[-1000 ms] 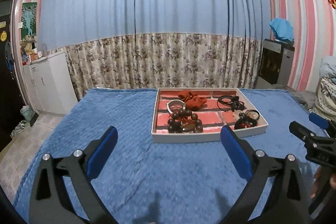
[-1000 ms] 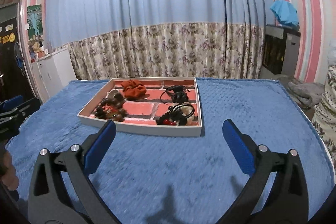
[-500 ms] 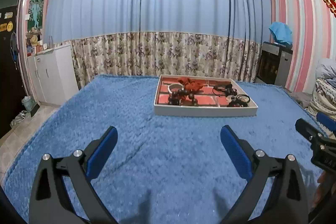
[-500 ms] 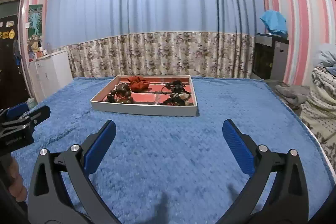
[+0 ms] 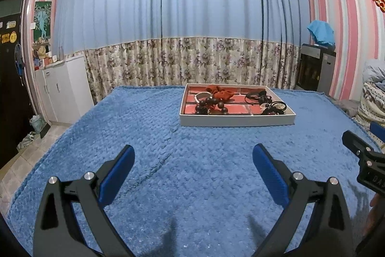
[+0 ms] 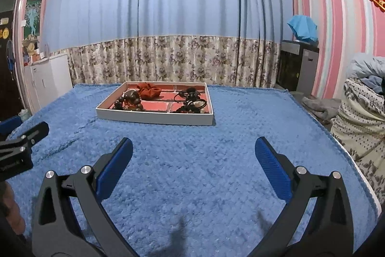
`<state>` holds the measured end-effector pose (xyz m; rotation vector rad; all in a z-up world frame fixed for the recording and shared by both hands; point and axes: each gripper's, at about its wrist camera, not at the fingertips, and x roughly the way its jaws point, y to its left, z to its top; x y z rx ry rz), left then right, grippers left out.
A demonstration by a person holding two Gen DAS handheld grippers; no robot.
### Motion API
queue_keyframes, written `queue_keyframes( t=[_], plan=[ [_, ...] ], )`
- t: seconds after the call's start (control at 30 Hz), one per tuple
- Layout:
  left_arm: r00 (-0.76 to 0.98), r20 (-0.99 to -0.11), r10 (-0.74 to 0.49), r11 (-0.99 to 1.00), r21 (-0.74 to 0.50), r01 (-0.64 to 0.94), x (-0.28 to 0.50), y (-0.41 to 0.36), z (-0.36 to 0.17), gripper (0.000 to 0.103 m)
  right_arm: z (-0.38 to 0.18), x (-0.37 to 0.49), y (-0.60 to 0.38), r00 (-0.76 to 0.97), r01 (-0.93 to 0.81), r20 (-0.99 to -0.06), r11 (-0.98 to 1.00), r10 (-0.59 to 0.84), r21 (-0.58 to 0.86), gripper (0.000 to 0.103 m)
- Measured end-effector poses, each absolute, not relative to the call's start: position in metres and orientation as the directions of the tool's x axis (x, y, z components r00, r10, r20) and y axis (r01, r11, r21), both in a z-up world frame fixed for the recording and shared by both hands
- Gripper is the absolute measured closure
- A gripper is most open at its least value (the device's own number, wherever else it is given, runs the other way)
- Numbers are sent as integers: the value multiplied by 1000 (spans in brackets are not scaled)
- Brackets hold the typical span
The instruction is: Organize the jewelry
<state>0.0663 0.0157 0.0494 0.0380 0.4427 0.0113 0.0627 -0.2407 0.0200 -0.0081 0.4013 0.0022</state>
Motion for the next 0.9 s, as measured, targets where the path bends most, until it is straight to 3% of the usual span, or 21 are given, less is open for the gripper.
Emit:
queue_keyframes(
  t=[0.9],
  plan=[
    [904,-427,25,999,48,-5,67,14,48,7,21,65,-246,922,18,-386,1000,-23,-17,4]
  ],
)
